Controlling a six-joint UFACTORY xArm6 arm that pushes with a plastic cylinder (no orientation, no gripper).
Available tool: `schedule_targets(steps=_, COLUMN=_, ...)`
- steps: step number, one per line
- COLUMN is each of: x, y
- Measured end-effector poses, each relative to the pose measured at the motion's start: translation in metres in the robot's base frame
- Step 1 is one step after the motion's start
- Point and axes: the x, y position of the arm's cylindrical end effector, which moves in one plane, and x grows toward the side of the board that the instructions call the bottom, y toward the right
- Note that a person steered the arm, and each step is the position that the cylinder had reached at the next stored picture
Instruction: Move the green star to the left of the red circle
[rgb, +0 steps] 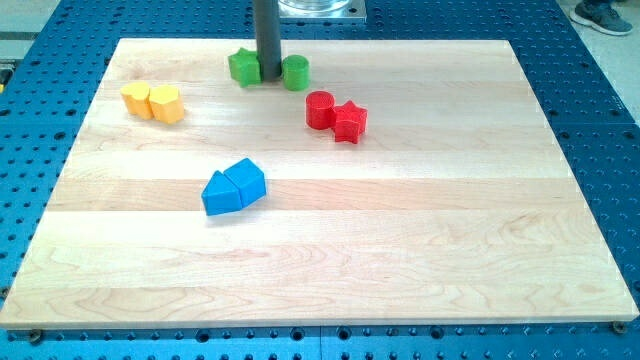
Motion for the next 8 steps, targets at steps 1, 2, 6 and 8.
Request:
schedule_targets(steps=1, x=-0.056, y=0.005)
schedule_targets(steps=2, x=-0.059, y=-0.038)
schedule_targets(steps=6, x=0.074, y=-0.056)
schedule_targets(steps=8, x=0.055, y=-0.070)
